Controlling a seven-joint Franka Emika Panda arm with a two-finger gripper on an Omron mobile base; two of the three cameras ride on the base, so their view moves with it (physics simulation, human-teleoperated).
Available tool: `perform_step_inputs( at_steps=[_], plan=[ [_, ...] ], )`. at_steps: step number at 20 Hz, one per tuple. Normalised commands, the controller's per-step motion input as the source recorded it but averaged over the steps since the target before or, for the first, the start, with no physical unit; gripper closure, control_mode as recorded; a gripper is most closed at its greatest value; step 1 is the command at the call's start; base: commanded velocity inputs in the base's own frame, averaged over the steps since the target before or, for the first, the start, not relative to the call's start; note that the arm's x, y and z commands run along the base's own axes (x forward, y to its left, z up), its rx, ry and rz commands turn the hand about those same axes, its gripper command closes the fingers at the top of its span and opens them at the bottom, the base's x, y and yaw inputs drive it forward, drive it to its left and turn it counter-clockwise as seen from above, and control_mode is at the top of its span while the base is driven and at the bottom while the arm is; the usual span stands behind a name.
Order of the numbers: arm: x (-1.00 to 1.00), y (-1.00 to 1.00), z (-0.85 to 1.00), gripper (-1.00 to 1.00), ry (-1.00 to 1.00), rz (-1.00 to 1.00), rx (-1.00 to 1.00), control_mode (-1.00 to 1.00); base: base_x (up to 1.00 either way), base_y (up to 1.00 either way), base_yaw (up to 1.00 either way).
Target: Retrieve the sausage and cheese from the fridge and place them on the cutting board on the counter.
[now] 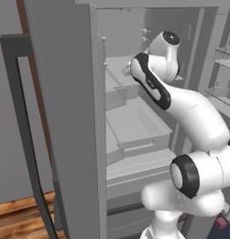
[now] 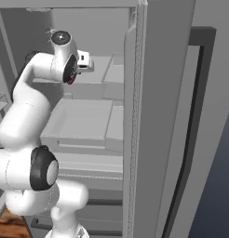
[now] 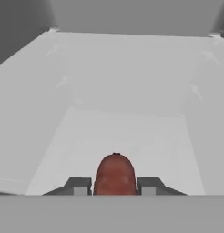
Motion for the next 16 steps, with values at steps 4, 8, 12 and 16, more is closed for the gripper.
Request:
perform_step_inputs(
  at_steps=[4,8,12,16],
  plan=[
    [-1.0,-0.2,-0.03,1.0,0.0,-0.07,0.01,-1.0,0.0,0.0,0.0],
    [-1.0,-0.24,-0.29,1.0,0.0,-0.08,0.03,-1.0,0.0,0.0,0.0],
    [-1.0,-0.24,-0.35,1.0,0.0,-0.08,0.03,-1.0,0.0,0.0,0.0],
    [-1.0,-0.09,-0.46,1.0,0.01,-0.05,0.01,-1.0,0.0,0.0,0.0]
  ],
)
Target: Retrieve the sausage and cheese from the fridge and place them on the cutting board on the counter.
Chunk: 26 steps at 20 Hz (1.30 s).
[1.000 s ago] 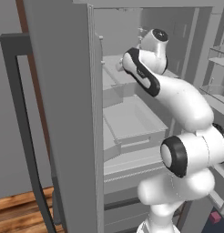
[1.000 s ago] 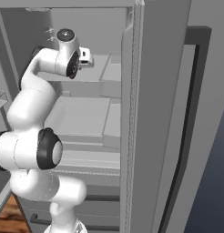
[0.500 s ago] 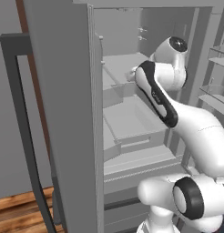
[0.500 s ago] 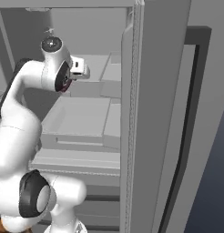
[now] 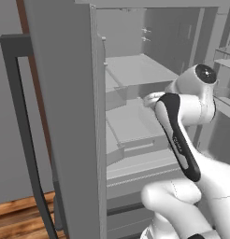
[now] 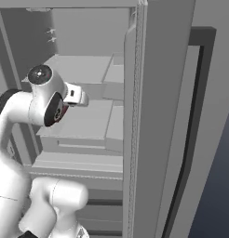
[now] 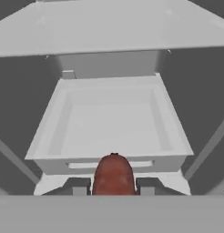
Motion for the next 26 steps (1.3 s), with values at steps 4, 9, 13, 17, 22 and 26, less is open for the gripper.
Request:
perform_step_inputs(
  at_steps=[4,9,13,17,22,26],
  plan=[
    [-0.82,-0.04,-0.45,1.0,0.01,-0.05,0.01,-1.0,0.0,0.0,0.0],
    [-0.12,0.0,-0.06,1.0,-0.01,0.0,0.0,-1.0,0.0,0.0,0.0],
    [0.0,0.0,0.0,1.0,0.0,0.0,0.0,-1.0,0.0,0.0,0.0],
    [0.0,0.0,0.0,1.0,0.0,0.0,0.0,-1.0,0.0,0.0,0.0],
    [-0.04,0.0,0.0,1.0,0.0,0.0,0.0,1.0,-0.52,0.0,0.01],
    [0.0,0.0,0.0,1.0,0.0,0.0,0.0,1.0,-1.0,-0.09,0.0]
  ],
)
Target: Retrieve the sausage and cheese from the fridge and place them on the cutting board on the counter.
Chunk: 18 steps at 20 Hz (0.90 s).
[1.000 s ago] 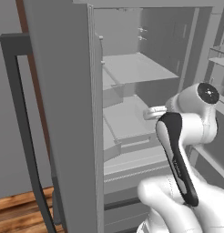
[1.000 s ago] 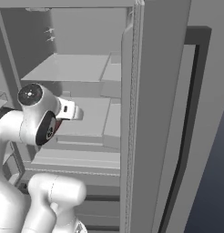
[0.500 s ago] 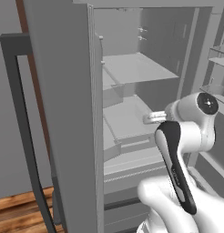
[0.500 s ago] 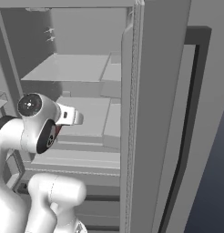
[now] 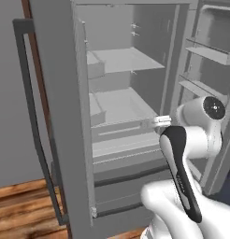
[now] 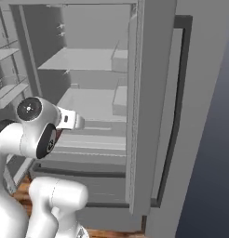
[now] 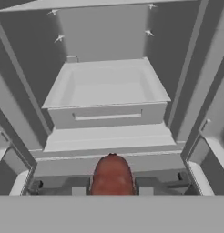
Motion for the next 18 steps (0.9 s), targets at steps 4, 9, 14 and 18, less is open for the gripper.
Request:
perform_step_inputs(
  at_steps=[4,9,14,18],
  plan=[
    [0.0,0.0,0.0,1.0,0.0,0.0,0.0,1.0,-1.0,-0.1,0.0],
    [0.0,0.0,0.0,1.0,0.0,0.0,0.0,1.0,-1.0,-0.01,0.0],
    [0.0,0.0,0.0,1.0,0.0,0.0,0.0,1.0,-1.0,0.02,-0.16],
    [0.0,0.0,0.0,1.0,0.0,0.0,0.0,1.0,-0.53,0.22,-0.76]
  ],
)
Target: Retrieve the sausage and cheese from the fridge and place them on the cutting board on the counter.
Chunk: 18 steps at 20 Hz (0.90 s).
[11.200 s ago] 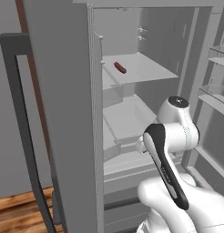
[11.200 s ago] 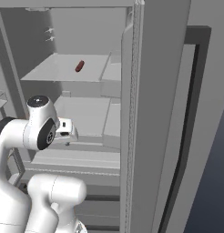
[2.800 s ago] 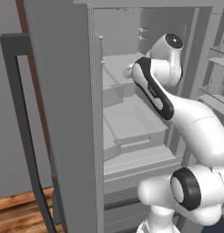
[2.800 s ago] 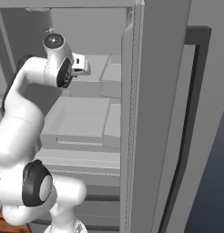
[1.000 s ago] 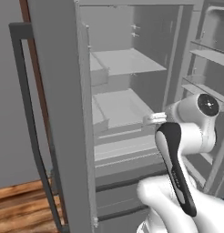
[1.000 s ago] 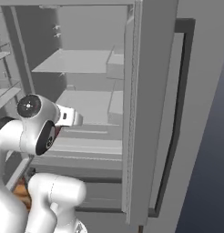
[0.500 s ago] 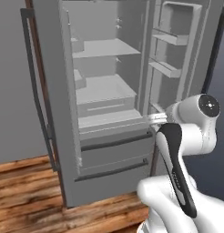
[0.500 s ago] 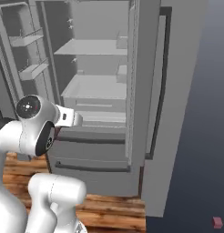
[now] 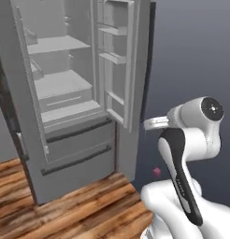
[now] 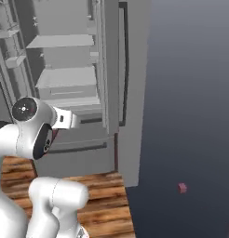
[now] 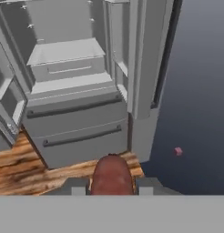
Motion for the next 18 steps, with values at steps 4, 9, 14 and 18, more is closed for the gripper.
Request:
perform_step_inputs(
  at_steps=[4,9,14,18],
  plan=[
    [0.0,0.0,0.0,1.0,0.0,0.0,0.0,1.0,-0.53,0.2,-0.77],
    [0.0,0.0,0.0,1.0,0.0,0.0,0.0,1.0,-0.7,0.15,-0.72],
    [0.0,0.0,0.0,1.0,0.0,0.0,0.0,1.0,-0.88,0.27,-0.69],
    [0.0,0.0,0.0,1.0,0.0,0.0,0.0,1.0,-0.89,0.31,-0.69]
  ],
)
